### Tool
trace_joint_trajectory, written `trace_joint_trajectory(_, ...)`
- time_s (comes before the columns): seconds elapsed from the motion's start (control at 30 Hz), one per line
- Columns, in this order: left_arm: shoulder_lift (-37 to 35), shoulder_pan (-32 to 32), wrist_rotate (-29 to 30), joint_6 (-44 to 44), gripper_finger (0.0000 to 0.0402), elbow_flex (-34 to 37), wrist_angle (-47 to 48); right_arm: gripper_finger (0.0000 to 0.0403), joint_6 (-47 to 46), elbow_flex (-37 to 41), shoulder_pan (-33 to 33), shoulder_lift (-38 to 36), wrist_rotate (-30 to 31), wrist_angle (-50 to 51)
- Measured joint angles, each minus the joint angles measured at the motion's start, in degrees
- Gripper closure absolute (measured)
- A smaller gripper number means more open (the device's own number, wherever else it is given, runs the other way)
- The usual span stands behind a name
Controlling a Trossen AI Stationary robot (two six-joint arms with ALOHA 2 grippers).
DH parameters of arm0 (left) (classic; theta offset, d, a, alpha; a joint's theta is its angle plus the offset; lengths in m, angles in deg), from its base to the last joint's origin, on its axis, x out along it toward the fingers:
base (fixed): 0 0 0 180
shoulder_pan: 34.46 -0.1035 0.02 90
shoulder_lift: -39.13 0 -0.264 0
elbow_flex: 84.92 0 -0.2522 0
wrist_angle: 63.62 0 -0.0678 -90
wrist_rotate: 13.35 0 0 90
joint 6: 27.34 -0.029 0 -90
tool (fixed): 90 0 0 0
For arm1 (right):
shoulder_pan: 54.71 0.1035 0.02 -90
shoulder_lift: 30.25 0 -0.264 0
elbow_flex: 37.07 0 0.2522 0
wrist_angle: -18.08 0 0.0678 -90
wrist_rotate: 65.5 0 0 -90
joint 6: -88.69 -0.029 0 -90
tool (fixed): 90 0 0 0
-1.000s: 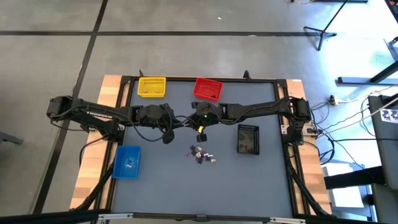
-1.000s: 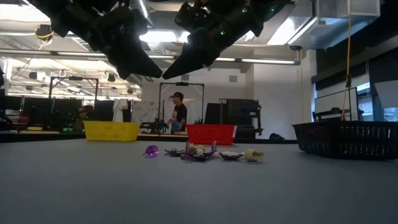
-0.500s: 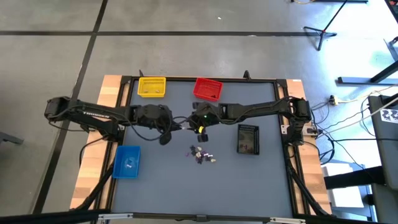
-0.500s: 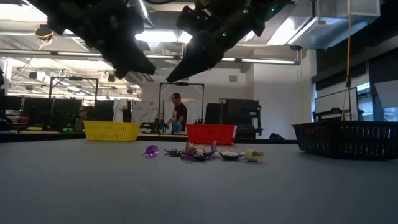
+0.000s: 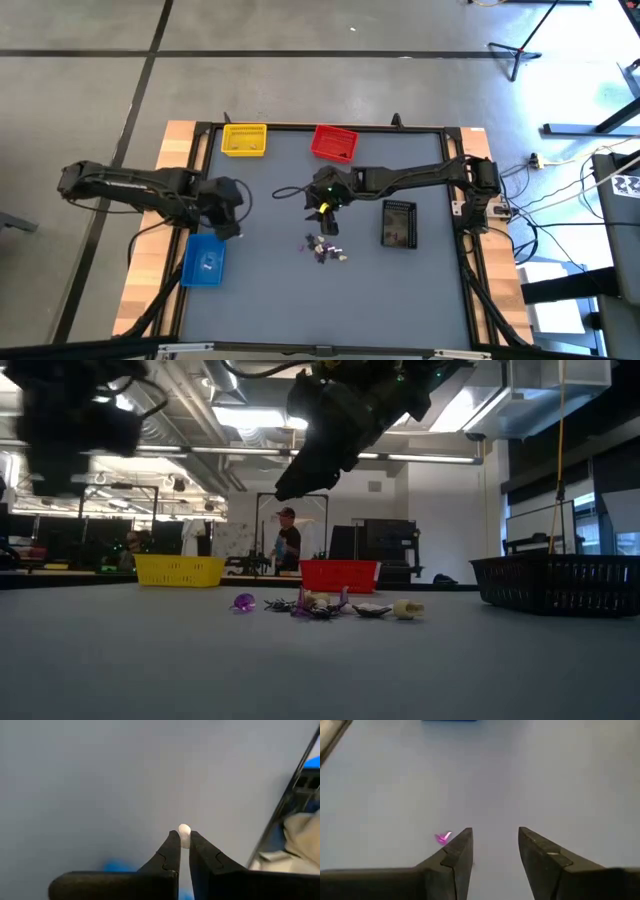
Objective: Sort Halloween decoration
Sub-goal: Put the white bone toy into the blue bin
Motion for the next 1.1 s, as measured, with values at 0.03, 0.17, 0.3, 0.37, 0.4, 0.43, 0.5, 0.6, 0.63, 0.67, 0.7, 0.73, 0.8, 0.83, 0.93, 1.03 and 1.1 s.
trace_joint_trajectory(0.03, -0.93, 0.84, -0.66, 2.0, 0.0397, 0.01, 2.11, 0.0247, -0.43, 0.0, 0.0, 0.0, -0.04, 0.05)
trace_joint_trajectory(0.17, -3.93, 3.91, -3.2, 9.93, 0.0397, 0.02, 8.08, 0.0247, -1.63, 0.0, 0.19, 0.0, 0.0, 0.5)
trace_joint_trajectory(0.3, -5.96, 6.6, -4.07, 17.18, 0.0397, 0.0, 9.56, 0.0247, -1.71, 0.0, 1.76, 0.0, 0.04, 1.55)
trace_joint_trajectory(0.37, -6.16, 7.63, -4.05, 20.39, 0.0395, 0.02, 9.24, 0.0247, -1.71, 0.0, 3.07, 0.0, 0.02, 2.71)
trace_joint_trajectory(0.4, -6.16, 8.09, -4.07, 21.97, 0.0392, 0.0, 9.16, 0.0247, -1.68, 0.0, 3.82, 0.0, 0.02, 3.44)
trace_joint_trajectory(0.43, -6.16, 8.49, -3.92, 23.02, 0.0388, 0.01, 9.18, 0.0247, -1.52, 0.0, 4.54, 0.0, 0.02, 4.01)
trace_joint_trajectory(0.5, -6.16, 9.12, -4.38, 24.68, 0.038, 0.01, 9.21, 0.0247, -1.3, 0.0, 5.93, 0.0, 0.07, 4.57)
trace_joint_trajectory(0.6, -6.15, 9.69, -4.91, 25.33, 0.0369, 0.02, 9.82, 0.0247, -1.24, 0.0, 7.86, 0.02, 1.95, 5.1)
trace_joint_trajectory(0.63, -6.05, 9.87, -5.35, 26.24, 0.0367, 0.0, 10.04, 0.0247, -1.2, 0.0, 8.41, 0.0, 2.69, 5.15)
trace_joint_trajectory(0.67, -5.96, 10.06, -6.21, 27.22, 0.0365, 0.0, 10.41, 0.0247, -1.2, 0.0, 8.93, 0.01, 3.48, 5.25)
trace_joint_trajectory(0.7, -5.92, 10.31, -6.99, 28.02, 0.0365, 0.0, 10.59, 0.0247, -1.09, 0.0, 9.4, 0.0, 4.09, 5.33)
trace_joint_trajectory(0.73, -5.92, 10.56, -7.34, 28.53, 0.0365, 0.0, 10.6, 0.0247, -1.06, 0.0, 9.78, 0.0, 4.57, 5.35)
trace_joint_trajectory(0.8, -5.7, 11.17, -7.33, 29.86, 0.0364, 0.0, 10.57, 0.0247, -1.03, 0.02, 10.39, 0.0, 5.21, 5.37)
trace_joint_trajectory(0.83, -5.42, 11.49, -7.21, 30.58, 0.0364, 0.0, 10.55, 0.0247, -1.03, 0.0, 10.58, 0.0, 5.52, 5.35)
trace_joint_trajectory(0.93, -4.78, 11.98, -7.13, 32.08, 0.0363, 0.0, 10.4, 0.0247, -1.01, 0.02, 10.56, 0.0, 5.5, 5.35)
trace_joint_trajectory(1.03, -4.1, 12.36, -7.33, 33.63, 0.0363, 0.01, 10.6, 0.0247, -1.01, 0.0, 10.4, 0.0, 5.53, 5.31)
trace_joint_trajectory(1.1, -3.67, 12.35, -8.16, 33.88, 0.0363, 0.0, 10.83, 0.0247, -1.01, 0.02, 10.4, 0.02, 5.51, 5.31)
